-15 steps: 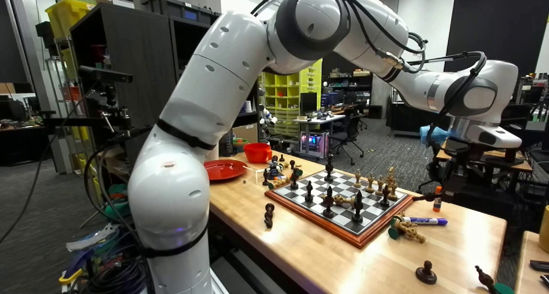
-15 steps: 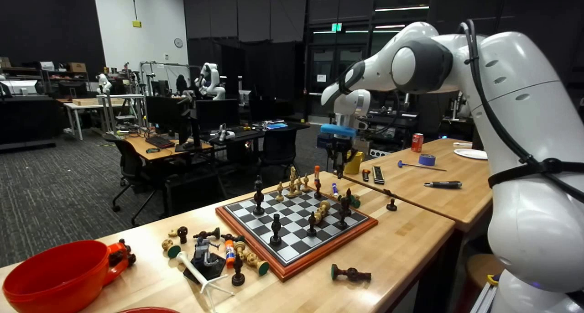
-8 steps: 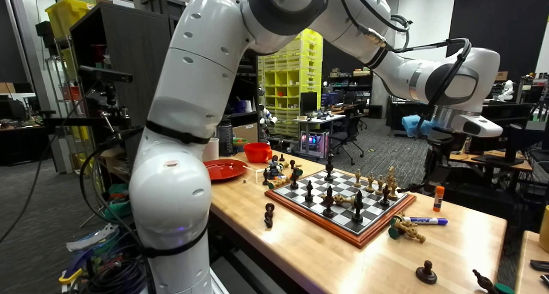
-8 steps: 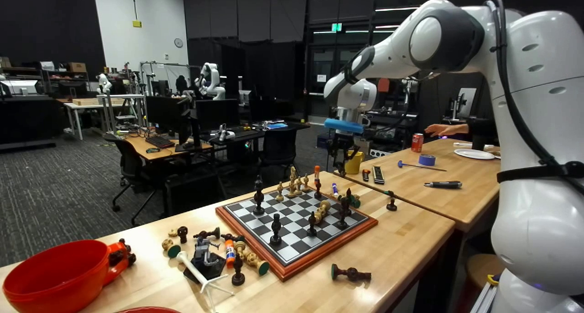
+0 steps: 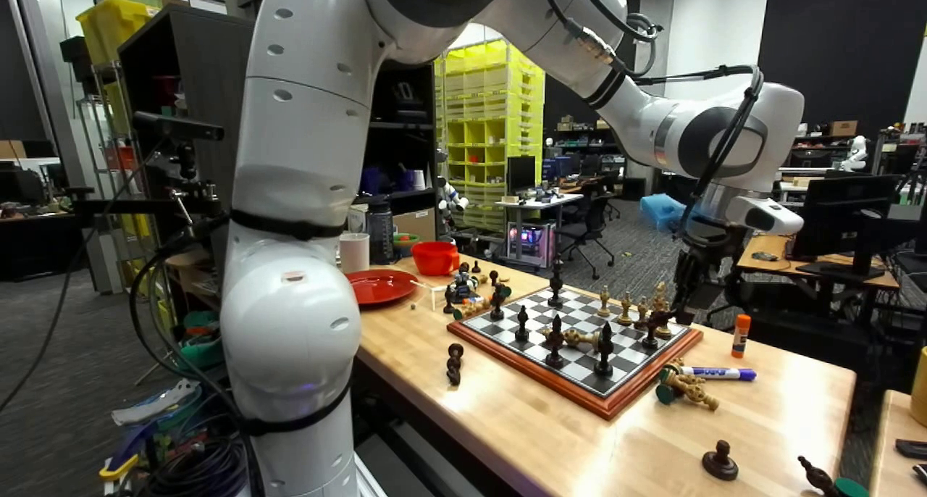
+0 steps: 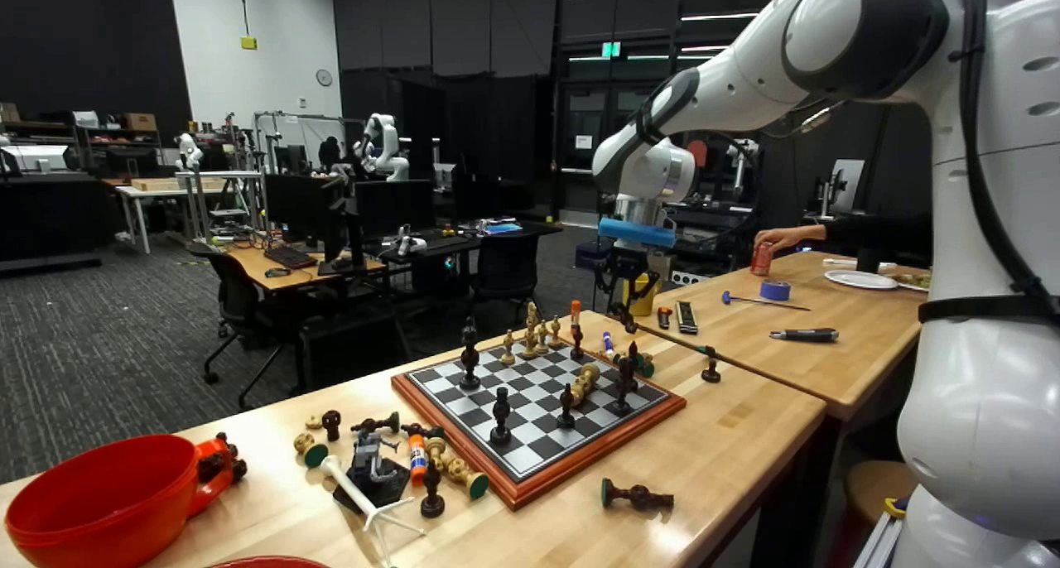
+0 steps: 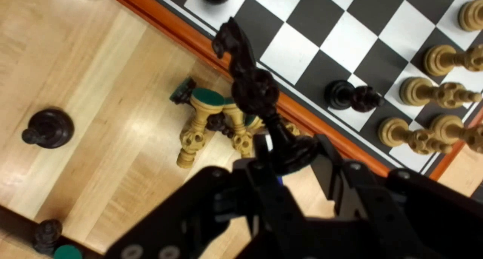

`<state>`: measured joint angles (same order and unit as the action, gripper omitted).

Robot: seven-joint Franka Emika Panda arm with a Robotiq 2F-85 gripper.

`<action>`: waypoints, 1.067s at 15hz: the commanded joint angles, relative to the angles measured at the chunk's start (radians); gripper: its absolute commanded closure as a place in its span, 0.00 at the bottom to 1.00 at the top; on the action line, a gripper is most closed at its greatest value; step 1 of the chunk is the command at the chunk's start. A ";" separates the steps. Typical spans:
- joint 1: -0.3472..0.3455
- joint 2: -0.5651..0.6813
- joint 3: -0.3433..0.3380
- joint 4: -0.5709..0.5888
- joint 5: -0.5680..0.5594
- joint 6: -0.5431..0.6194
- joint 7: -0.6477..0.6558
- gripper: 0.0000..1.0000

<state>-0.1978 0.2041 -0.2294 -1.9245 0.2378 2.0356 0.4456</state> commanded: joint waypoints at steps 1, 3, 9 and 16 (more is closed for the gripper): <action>0.020 -0.105 0.021 -0.127 -0.012 0.028 -0.058 0.92; 0.035 -0.132 0.037 -0.161 -0.014 0.031 -0.079 0.92; 0.078 -0.200 0.093 -0.220 -0.015 0.034 -0.110 0.92; 0.123 -0.193 0.152 -0.251 -0.004 0.063 -0.121 0.92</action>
<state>-0.0934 0.0333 -0.0938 -2.1392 0.2373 2.0661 0.3373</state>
